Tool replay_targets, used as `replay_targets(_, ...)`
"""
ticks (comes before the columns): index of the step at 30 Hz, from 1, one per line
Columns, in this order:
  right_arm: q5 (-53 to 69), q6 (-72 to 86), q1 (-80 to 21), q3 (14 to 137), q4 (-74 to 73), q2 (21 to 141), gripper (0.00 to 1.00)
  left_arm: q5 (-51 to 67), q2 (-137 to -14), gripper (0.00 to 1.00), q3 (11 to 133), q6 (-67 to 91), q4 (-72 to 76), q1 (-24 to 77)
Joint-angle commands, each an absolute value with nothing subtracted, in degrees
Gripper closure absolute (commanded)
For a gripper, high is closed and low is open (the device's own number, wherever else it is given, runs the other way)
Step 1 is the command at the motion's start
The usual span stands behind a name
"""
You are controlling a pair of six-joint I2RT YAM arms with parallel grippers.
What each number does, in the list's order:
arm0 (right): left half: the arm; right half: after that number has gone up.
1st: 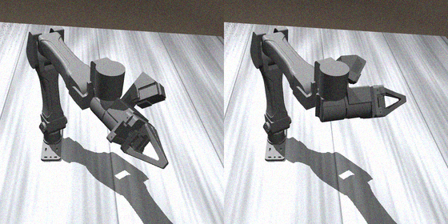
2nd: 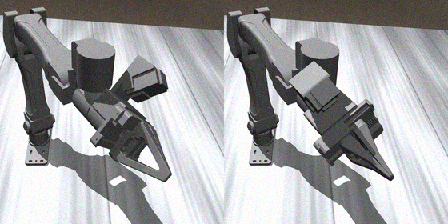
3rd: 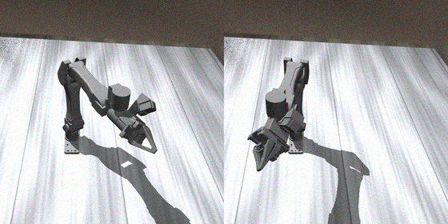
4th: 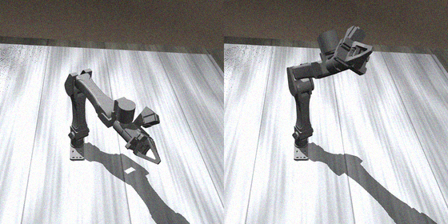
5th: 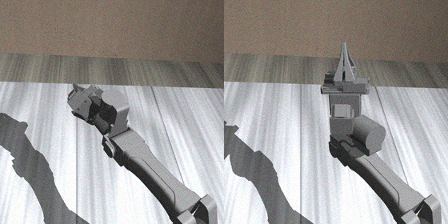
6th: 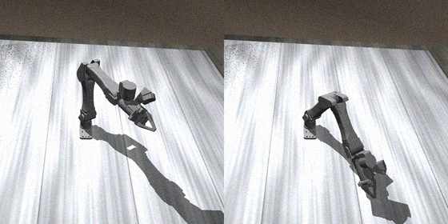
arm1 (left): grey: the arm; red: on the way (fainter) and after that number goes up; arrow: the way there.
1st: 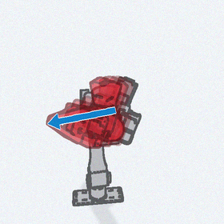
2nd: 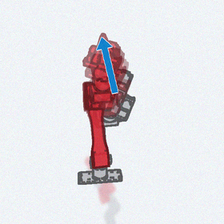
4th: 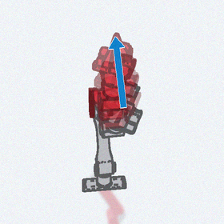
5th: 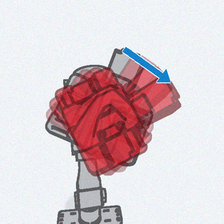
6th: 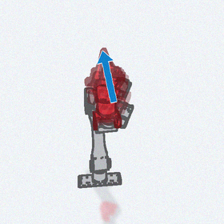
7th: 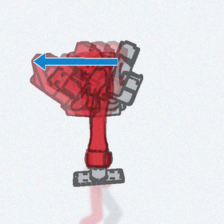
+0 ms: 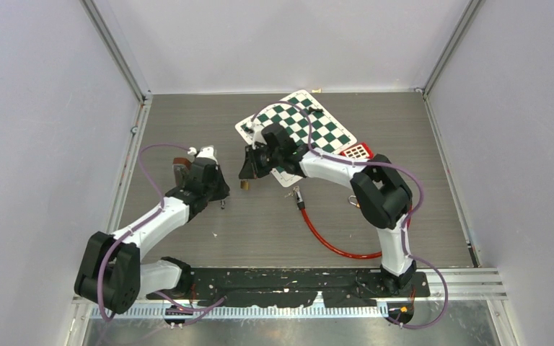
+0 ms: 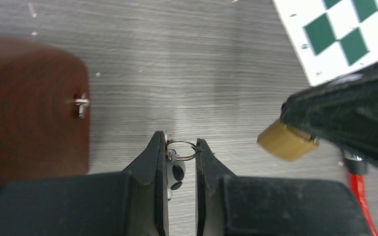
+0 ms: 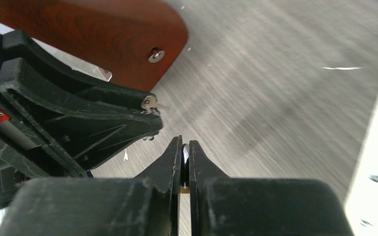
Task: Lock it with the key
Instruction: Place the key at the center of the board.
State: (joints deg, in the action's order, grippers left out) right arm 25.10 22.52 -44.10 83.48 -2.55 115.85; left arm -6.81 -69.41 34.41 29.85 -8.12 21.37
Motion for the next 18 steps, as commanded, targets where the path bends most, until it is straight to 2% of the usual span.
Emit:
replay_targets(1, 29.4, 22.7, -46.0, 88.3, -1.6, 119.8, 0.95, -13.4, -70.7, 1.0, 31.4, 31.4, -4.7, 21.5)
replay_targets(4, 31.0, 24.4, -46.7, 90.2, -1.5, 123.1, 0.95, -14.7, -70.7, 0.98, 31.2, 32.1, -6.4, 21.5)
replay_targets(5, 31.3, 24.8, -46.8, 90.4, -1.3, 124.4, 0.95, -14.9, -70.6, 0.91, 31.3, 32.1, -6.8, 21.5)
replay_targets(11, 33.2, 28.4, -47.5, 90.0, 1.3, 127.0, 0.88, -15.1, -67.1, 0.64, 31.6, 33.0, -9.4, 21.5)
replay_targets(14, 33.7, 29.3, -47.6, 90.1, 1.5, 127.2, 0.74, -16.3, -63.3, 0.6, 31.7, 33.9, -11.5, 21.5)
replay_targets(18, 34.3, 31.0, -47.6, 91.3, 0.7, 127.0, 0.54, -19.2, -60.0, 0.59, 32.4, 34.6, -15.5, 21.5)
